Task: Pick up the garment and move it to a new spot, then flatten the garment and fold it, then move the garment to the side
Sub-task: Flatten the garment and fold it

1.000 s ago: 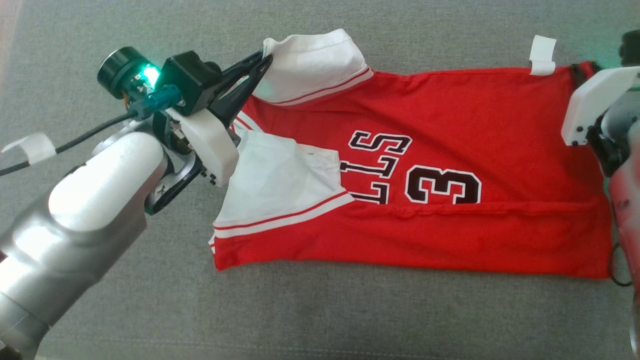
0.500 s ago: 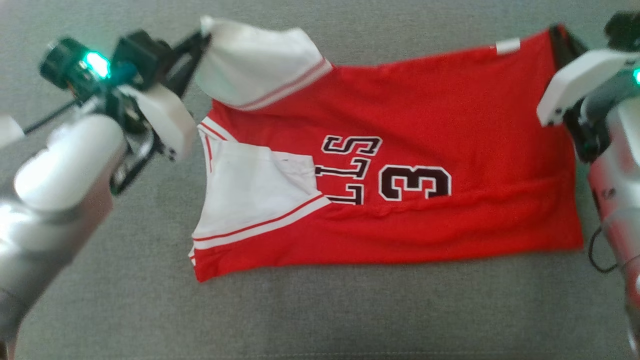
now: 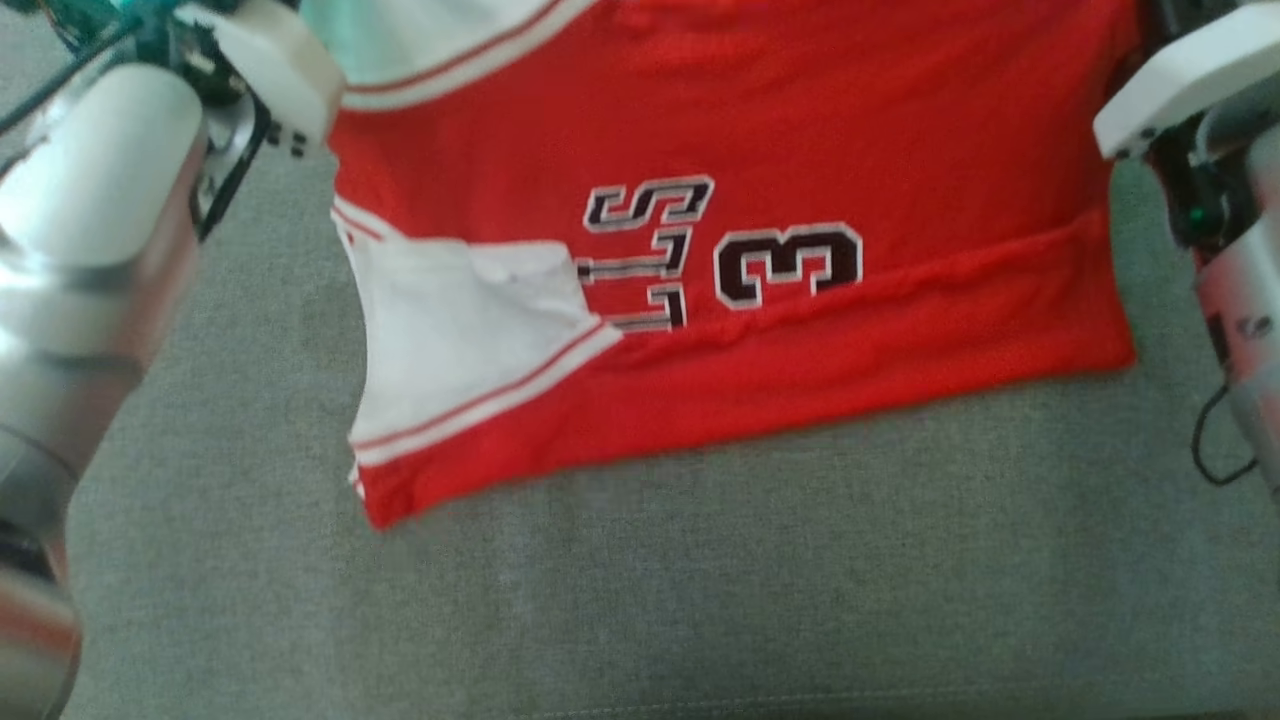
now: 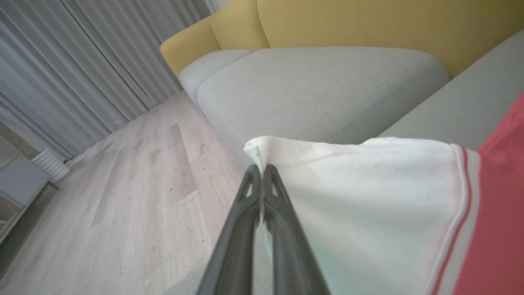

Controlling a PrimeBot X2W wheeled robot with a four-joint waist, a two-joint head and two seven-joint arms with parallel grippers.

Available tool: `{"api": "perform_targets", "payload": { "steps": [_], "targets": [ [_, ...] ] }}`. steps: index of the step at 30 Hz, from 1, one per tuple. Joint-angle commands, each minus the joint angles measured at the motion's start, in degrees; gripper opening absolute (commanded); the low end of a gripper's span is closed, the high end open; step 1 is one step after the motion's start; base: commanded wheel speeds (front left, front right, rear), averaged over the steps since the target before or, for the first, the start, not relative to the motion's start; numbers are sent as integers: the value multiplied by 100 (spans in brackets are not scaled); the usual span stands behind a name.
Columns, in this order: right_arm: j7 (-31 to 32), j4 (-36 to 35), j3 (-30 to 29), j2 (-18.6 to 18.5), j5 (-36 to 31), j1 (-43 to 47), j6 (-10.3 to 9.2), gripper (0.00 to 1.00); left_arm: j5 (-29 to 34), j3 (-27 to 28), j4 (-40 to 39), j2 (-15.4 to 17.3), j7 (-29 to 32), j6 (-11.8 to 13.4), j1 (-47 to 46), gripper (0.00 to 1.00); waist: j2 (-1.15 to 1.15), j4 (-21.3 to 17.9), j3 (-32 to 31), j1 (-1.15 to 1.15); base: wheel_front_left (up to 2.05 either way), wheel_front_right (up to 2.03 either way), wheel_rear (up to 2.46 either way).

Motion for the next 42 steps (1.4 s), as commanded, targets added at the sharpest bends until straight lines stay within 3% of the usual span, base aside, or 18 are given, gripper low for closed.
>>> {"api": "perform_targets", "payload": {
  "steps": [1,6,12,21,25,31,35,42],
  "targets": [
    [-158,-157,60,-74,79,-227,37,0,66,247,116,141,-136,47,-491,0,0,-11,22,-1,0,0,0],
    [-404,-35,118,-99,250,-258,37,0,86,297,590,-54,-520,151,-618,0,0,0,-4,-1,0,0,0],
    [-229,-121,477,-283,888,192,37,0,-12,167,860,-228,-717,-245,-216,0,0,131,-312,-1,0,0,0],
    [390,-548,1094,-870,1797,930,37,0,-541,87,506,-29,-498,-675,654,0,0,305,-771,-1,0,0,0],
    [624,-676,1359,-1179,2117,1244,37,0,-1229,-215,-531,278,96,-738,1231,0,0,408,-957,-1,0,0,0],
    [940,-739,1722,-1445,2444,1613,37,0,-1813,-1080,-2271,1373,1002,-742,1768,0,0,481,-1218,-1,0,0,0],
    [1187,-735,1960,-1557,2629,1827,37,0,-1981,-1261,-2984,1872,1425,-743,2012,0,0,505,-1387,-1,0,0,0],
    [1526,-763,2366,-1738,2718,1908,37,0,-1805,-1330,-3339,2053,1611,-705,2247,0,0,462,-1410,-1,0,0,0]
  ]
}}
